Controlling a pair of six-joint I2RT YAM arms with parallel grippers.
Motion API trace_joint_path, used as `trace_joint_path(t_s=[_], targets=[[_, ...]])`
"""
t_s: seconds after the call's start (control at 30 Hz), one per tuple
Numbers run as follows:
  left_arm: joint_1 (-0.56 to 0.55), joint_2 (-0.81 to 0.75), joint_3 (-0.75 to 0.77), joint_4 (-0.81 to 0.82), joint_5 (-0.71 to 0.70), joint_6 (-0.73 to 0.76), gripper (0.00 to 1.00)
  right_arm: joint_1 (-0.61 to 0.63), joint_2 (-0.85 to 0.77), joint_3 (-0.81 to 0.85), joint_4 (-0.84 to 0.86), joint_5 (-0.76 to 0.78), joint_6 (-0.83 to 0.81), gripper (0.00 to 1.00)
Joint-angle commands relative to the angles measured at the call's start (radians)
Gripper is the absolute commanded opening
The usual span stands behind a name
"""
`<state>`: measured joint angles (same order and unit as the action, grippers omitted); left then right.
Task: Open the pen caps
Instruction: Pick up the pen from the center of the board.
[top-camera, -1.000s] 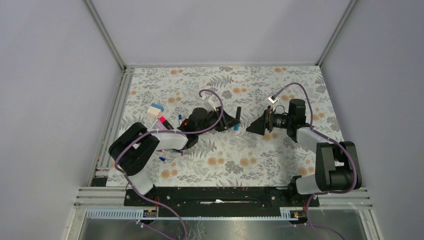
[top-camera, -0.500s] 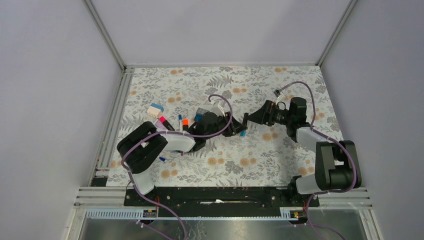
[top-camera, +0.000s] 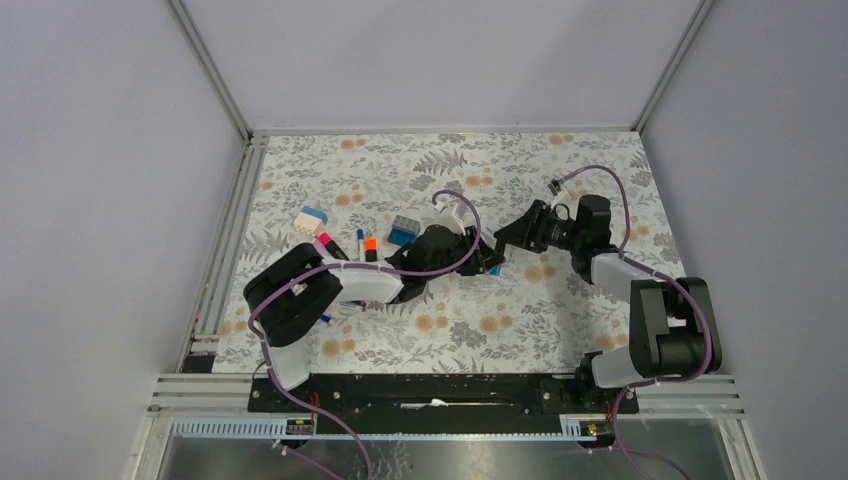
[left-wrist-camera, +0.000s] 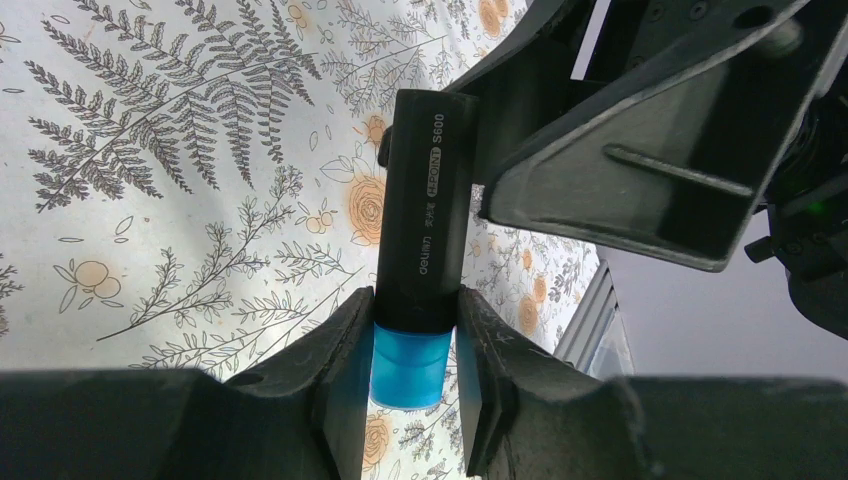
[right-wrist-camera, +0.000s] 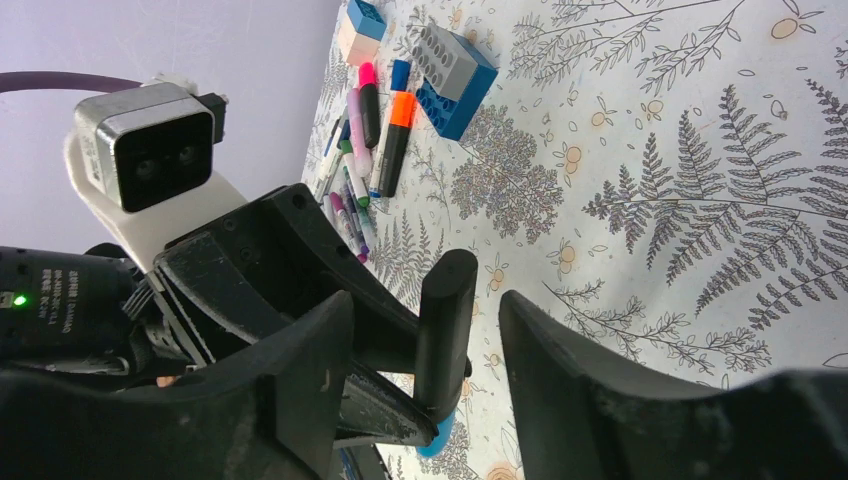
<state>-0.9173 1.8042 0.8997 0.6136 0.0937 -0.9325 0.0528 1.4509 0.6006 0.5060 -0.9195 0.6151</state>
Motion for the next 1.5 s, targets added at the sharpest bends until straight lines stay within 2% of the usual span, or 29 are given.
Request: trace_joint_path(t_s=[0.0,0.1,0.17,0.27,0.33,0.47,0.57,0.63,0.73,0.87,0.97,1.07,1.17,1.3,1.47], targets=[[-0.021,0.003,0.072,-0.009,-0.058,0.031,0.15,0.017,0.007,0.031,0.016,0.02,0.014,0.55],[-0.026,0.001,0.09,-0.038,-0.088,0.038,0.15,0.029,0.003,0.039,-0.004,0.026,0.003,0.45],[-0.029,-0.001,0.095,-0.048,-0.089,0.038,0.15,0.031,0.001,0.046,-0.021,0.03,-0.009,0.34],[-0.033,-0.002,0.102,-0.059,-0.09,0.041,0.16,0.031,-0.002,0.063,-0.046,0.022,-0.028,0.02],[-0.033,-0.016,0.089,-0.045,-0.078,0.047,0.22,0.032,-0.016,0.069,-0.048,0.014,-0.021,0.0],[-0.031,-0.119,0.01,0.024,-0.075,0.1,0.61,0.009,-0.045,0.056,0.018,-0.054,0.036,0.0],[-0.023,-0.224,-0.058,0.035,-0.086,0.187,0.85,-0.023,-0.044,0.041,0.131,-0.158,0.078,0.0],[0.019,-0.286,-0.115,0.098,-0.01,0.209,0.92,-0.033,-0.041,0.039,0.206,-0.244,0.097,0.0],[0.129,-0.359,-0.197,0.228,0.2,0.166,0.98,-0.033,-0.044,0.02,0.376,-0.342,0.182,0.0],[0.22,-0.403,-0.207,0.236,0.38,0.144,0.99,-0.033,-0.059,0.011,0.435,-0.372,0.199,0.0],[0.225,-0.374,-0.188,0.228,0.461,0.13,0.99,-0.033,-0.066,0.01,0.439,-0.379,0.201,0.0],[0.216,-0.302,-0.182,0.324,0.506,0.062,0.95,-0.032,-0.066,0.007,0.455,-0.388,0.212,0.0],[0.178,-0.236,-0.174,0.415,0.475,0.02,0.94,-0.032,-0.062,0.006,0.479,-0.399,0.23,0.0],[0.101,-0.141,-0.111,0.422,0.434,0.001,0.91,-0.031,-0.062,0.003,0.482,-0.395,0.232,0.0],[0.043,-0.055,-0.086,0.506,0.363,-0.054,0.83,-0.033,-0.056,0.001,0.482,-0.394,0.23,0.0]])
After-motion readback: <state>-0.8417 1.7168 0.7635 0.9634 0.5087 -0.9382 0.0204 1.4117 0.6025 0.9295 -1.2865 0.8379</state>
